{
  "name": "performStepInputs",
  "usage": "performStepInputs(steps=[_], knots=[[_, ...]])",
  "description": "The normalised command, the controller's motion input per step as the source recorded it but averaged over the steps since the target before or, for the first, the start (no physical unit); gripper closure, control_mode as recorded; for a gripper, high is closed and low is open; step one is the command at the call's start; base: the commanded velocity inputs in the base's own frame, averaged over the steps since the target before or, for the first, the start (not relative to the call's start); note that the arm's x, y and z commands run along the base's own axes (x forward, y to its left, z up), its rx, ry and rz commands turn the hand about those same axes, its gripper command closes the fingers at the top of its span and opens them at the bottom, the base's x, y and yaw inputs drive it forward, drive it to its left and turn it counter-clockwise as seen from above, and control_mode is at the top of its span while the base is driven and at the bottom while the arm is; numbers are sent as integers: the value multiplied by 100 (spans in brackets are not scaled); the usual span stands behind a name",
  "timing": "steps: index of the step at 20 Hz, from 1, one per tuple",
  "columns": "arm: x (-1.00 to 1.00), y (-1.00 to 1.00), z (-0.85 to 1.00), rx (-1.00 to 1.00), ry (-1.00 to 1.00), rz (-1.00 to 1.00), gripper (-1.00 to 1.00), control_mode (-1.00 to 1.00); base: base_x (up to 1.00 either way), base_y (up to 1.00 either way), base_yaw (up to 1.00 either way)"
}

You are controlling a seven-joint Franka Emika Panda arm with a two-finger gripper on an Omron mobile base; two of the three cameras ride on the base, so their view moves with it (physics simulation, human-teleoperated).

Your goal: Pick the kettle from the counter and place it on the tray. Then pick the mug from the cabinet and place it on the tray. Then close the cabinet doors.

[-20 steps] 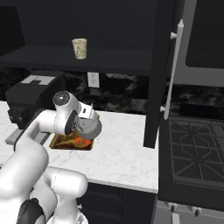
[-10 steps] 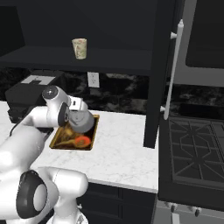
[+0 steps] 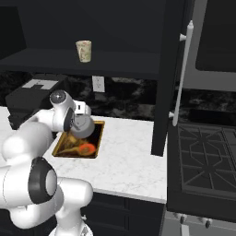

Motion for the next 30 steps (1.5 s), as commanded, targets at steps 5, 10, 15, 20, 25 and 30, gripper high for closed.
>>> performStepInputs(steps=[5,10,15,20,25,30], knots=[[14,13,-30,0,0,5,100,-100,0,0,0],[18,1,-25,0,0,3,100,-100,0,0,0],[4,0,-26,0,0,3,100,-100,0,0,0],[8,0,-18,0,0,2,100,-100,0,0,0],[7,0,-29,0,0,1,-100,-100,0,0,0],[2,-6,-14,0,0,0,-100,-100,0,0,0]])
